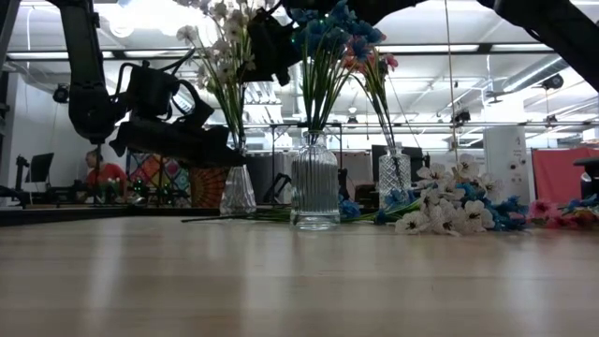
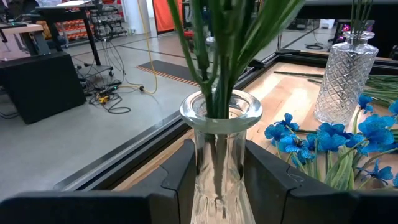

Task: Sort flowers into vase by color
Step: Put the left white flowers into the left transparent vase

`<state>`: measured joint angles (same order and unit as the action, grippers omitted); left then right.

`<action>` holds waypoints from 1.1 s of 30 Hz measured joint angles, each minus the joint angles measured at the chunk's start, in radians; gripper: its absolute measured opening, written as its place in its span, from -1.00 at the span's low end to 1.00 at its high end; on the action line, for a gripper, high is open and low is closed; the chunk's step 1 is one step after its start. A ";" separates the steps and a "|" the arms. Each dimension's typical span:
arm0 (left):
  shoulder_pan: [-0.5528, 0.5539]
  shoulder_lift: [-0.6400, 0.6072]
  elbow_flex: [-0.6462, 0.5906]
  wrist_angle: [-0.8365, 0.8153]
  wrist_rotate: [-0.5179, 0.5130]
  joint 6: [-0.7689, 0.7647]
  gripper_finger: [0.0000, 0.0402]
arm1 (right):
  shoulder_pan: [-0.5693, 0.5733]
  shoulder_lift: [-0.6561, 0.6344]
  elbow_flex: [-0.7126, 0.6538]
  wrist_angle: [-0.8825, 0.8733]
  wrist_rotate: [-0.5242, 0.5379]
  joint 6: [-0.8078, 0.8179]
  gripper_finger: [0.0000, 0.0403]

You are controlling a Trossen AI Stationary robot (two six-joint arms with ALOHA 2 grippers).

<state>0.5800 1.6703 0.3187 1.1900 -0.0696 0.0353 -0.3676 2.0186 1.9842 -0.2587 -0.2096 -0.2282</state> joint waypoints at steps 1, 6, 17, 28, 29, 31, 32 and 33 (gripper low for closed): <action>0.000 0.000 0.000 0.000 0.000 0.000 -0.52 | 0.000 0.000 -0.004 0.005 0.000 0.006 -0.89; 0.000 0.000 0.004 -0.003 0.000 0.001 -0.52 | -0.005 0.000 -0.015 0.014 0.000 0.027 -0.89; 0.000 0.000 0.007 -0.004 0.001 0.001 -0.52 | -0.006 0.000 -0.071 0.063 0.010 0.045 -0.89; 0.000 0.000 0.006 -0.003 0.001 0.005 -0.52 | -0.005 0.000 -0.030 0.010 0.049 0.046 -0.47; 0.000 0.000 0.006 -0.003 0.000 0.005 -0.52 | -0.005 0.000 -0.025 -0.005 0.050 0.046 -0.41; 0.000 0.000 0.006 -0.003 0.000 0.004 -0.52 | -0.005 -0.001 -0.014 -0.037 0.052 0.046 -0.31; 0.000 0.000 0.006 -0.003 0.000 0.005 -0.52 | -0.005 -0.004 -0.009 -0.054 0.052 0.046 -0.26; 0.000 0.000 0.006 -0.003 0.000 0.004 -0.52 | -0.004 -0.006 -0.004 -0.067 0.053 0.046 -0.21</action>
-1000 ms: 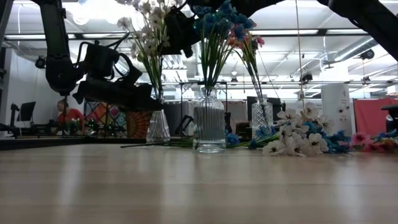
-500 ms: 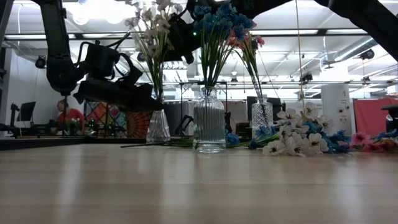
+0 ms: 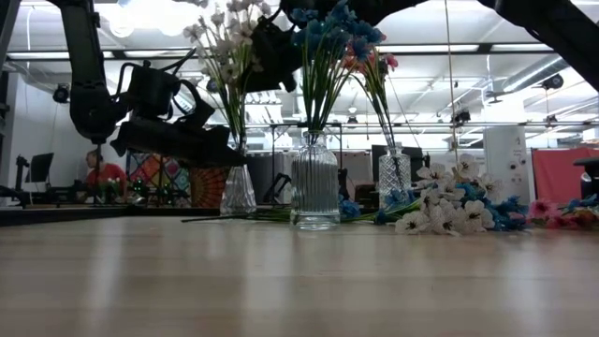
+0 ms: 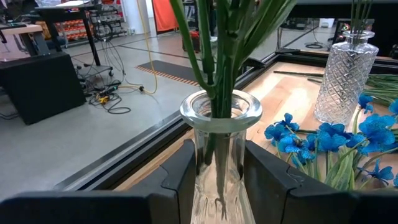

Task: Sort flowers into vase by color
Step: Put the left white flowers into the left transparent vase

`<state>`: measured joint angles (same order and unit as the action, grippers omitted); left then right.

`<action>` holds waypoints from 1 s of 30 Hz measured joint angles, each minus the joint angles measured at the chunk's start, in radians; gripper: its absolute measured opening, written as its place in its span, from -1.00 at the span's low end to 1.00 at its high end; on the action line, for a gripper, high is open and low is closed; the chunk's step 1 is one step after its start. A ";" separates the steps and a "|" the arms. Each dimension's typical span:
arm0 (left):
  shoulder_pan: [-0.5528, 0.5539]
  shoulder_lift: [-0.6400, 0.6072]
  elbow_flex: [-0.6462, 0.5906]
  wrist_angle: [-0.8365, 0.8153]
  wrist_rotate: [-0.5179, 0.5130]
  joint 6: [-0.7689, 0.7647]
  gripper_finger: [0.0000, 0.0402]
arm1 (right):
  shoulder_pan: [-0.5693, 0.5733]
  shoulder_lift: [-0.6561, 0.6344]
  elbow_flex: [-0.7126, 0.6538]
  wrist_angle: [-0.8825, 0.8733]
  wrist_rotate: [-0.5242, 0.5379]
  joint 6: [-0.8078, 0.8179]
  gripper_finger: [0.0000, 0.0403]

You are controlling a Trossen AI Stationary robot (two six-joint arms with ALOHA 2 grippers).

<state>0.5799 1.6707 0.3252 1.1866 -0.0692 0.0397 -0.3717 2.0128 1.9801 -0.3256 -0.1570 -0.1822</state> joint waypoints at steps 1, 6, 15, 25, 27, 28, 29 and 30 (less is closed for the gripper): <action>0.000 0.000 0.000 0.000 0.000 0.000 -0.52 | 0.000 -0.002 0.008 -0.013 0.000 0.000 -0.16; 0.001 0.000 0.000 0.000 0.000 0.000 -0.52 | 0.001 -0.009 0.059 -0.090 0.000 0.017 0.02; 0.001 0.000 0.000 -0.001 0.000 0.000 -0.52 | 0.001 -0.011 0.159 -0.169 0.061 0.010 0.09; 0.003 0.000 0.000 -0.002 0.000 0.000 -0.52 | 0.001 -0.004 0.175 -0.137 0.061 0.007 -0.24; 0.003 0.000 0.000 -0.002 0.000 -0.001 -0.52 | 0.000 -0.002 0.169 -0.127 0.061 0.005 -0.36; 0.003 0.000 0.000 -0.002 0.000 0.000 -0.52 | 0.000 -0.002 0.162 -0.116 0.063 0.002 -0.42; 0.003 0.000 0.000 -0.002 -0.001 0.000 -0.52 | 0.000 -0.002 0.156 -0.104 0.063 -0.001 -0.48; 0.003 0.000 0.000 -0.002 0.000 0.000 -0.52 | 0.000 -0.001 0.153 -0.104 0.063 -0.001 -0.54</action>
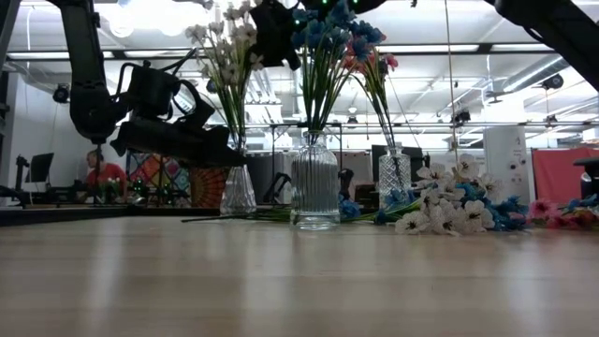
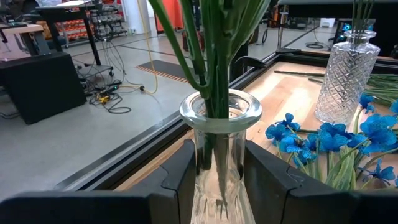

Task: Sort flowers into vase by color
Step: Put the left white flowers into the left transparent vase

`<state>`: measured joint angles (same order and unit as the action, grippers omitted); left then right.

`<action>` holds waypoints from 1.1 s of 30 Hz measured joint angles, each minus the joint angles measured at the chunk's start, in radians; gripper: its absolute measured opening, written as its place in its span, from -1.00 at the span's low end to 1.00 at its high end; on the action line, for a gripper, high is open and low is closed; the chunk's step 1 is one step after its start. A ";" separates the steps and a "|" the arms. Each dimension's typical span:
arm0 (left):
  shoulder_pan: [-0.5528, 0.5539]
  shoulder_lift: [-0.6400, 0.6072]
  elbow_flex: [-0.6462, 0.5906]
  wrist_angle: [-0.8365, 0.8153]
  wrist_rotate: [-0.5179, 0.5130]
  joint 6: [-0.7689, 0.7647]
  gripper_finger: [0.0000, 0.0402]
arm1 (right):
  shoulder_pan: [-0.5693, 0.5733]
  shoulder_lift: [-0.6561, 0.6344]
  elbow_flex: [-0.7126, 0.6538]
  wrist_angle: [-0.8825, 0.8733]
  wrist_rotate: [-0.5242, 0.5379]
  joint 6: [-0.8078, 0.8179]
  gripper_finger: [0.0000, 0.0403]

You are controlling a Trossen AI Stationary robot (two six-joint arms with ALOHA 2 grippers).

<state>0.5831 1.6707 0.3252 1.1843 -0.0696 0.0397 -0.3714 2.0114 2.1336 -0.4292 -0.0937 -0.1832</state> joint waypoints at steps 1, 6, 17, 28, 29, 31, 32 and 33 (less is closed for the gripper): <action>0.000 0.000 0.000 0.000 0.000 0.001 -0.52 | 0.000 0.000 -0.001 -0.001 0.000 0.000 -0.61; 0.000 0.000 0.000 0.000 0.000 0.002 -0.52 | -0.001 0.001 -0.001 0.000 0.000 -0.010 -0.90; 0.000 0.000 0.000 0.000 0.000 0.004 -0.52 | -0.002 0.040 -0.007 0.001 0.000 0.000 -0.94; 0.000 0.000 0.000 0.000 -0.001 0.004 -0.52 | -0.002 0.098 -0.007 -0.007 0.008 0.008 -0.94; 0.001 0.000 0.000 0.000 -0.001 0.004 -0.52 | -0.002 0.101 -0.008 -0.012 0.008 0.008 -0.94; 0.002 0.000 0.000 0.000 -0.001 0.003 -0.52 | -0.002 0.105 -0.008 -0.012 0.009 0.009 -0.94; 0.002 0.000 0.000 -0.001 0.000 0.003 -0.52 | -0.002 0.107 -0.008 -0.014 0.009 0.009 -0.94; 0.002 0.000 0.000 -0.001 0.000 0.003 -0.52 | -0.002 0.107 -0.008 -0.015 0.010 0.009 -0.94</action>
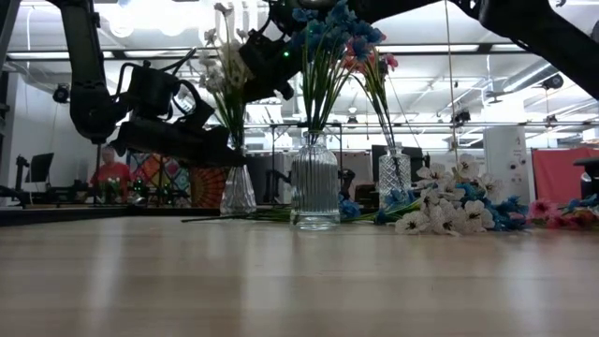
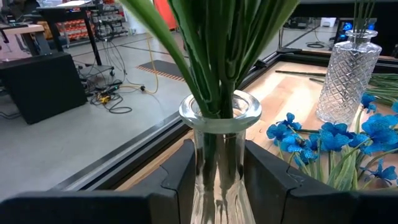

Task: Sort flowers into vase by color
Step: Put the left white flowers into the left transparent vase, then put the right pink flowers into the right transparent vase

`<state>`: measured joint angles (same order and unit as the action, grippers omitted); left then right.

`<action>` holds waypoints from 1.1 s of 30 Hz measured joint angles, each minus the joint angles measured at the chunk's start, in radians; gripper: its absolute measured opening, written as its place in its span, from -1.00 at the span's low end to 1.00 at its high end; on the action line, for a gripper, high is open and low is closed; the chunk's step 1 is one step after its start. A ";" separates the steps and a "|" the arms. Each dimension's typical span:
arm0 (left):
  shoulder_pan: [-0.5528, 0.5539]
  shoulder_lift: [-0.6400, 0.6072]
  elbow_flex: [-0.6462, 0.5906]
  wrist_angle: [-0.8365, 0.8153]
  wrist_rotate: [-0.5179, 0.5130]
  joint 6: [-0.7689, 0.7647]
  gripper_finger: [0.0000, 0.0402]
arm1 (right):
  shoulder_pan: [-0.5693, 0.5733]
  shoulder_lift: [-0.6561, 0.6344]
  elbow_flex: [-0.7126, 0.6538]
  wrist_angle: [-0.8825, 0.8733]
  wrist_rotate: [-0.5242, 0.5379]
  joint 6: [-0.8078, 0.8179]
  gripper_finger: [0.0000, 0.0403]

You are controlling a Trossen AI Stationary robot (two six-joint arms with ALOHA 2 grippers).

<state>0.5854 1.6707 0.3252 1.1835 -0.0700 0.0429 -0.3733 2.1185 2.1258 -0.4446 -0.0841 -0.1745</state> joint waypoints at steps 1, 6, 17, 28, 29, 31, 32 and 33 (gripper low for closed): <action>0.000 0.000 0.000 0.000 0.000 0.000 -0.52 | 0.000 0.000 0.000 0.000 0.001 0.000 -0.94; 0.001 0.000 0.000 0.000 0.000 0.001 -0.52 | 0.000 0.000 0.007 -0.012 0.006 0.000 -0.94; 0.001 0.000 0.000 -0.004 -0.010 0.009 -0.40 | 0.002 -0.002 0.055 -0.080 0.023 0.017 -0.67; 0.002 0.001 -0.002 -0.014 -0.033 -0.006 -0.25 | 0.004 -0.003 0.168 -0.215 0.065 0.034 -0.18; 0.002 0.001 -0.002 -0.014 -0.033 -0.008 -0.24 | 0.004 -0.003 0.178 -0.228 0.065 0.039 -0.16; 0.002 0.001 -0.002 -0.013 -0.032 -0.020 -0.21 | 0.004 -0.003 0.195 -0.249 0.065 0.045 -0.14; 0.002 0.001 -0.002 -0.012 -0.032 -0.023 -0.19 | 0.004 -0.003 0.202 -0.257 0.066 0.045 -0.13; 0.002 0.001 -0.002 -0.010 -0.032 -0.024 -0.17 | 0.005 -0.003 0.209 -0.266 0.069 0.045 -0.12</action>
<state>0.5873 1.6718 0.3237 1.1739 -0.1021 0.0194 -0.3679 2.1151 2.3347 -0.7105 -0.0151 -0.1291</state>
